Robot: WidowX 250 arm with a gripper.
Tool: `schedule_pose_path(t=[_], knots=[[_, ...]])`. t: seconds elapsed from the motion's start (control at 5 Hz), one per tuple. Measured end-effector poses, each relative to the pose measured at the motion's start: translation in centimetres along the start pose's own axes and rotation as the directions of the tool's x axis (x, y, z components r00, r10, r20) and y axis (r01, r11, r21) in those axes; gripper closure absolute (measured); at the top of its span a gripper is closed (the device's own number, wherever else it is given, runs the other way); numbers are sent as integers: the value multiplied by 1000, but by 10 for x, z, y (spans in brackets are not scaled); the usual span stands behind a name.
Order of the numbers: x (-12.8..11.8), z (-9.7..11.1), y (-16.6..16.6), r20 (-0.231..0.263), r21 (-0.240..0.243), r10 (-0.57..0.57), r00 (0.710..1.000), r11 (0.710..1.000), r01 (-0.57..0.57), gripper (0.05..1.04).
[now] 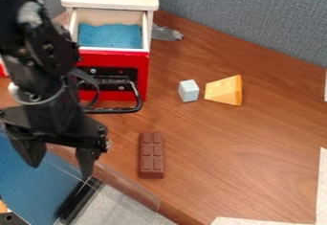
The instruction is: Close the red drawer
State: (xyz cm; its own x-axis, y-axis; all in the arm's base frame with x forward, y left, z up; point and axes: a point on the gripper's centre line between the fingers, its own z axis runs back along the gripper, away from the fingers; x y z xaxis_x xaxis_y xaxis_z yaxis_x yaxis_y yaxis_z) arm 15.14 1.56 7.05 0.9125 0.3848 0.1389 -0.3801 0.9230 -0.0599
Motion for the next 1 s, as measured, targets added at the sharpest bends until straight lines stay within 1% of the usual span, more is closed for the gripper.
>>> schedule_pose_path(t=[0.2,0.8,1.0], knots=[[17,-8,1,26,14,22,999,1000,-23,84],[41,-39,0,59,28,81,995,996,-82,84],[52,-45,-3,83,30,99,992,994,-102,84]])
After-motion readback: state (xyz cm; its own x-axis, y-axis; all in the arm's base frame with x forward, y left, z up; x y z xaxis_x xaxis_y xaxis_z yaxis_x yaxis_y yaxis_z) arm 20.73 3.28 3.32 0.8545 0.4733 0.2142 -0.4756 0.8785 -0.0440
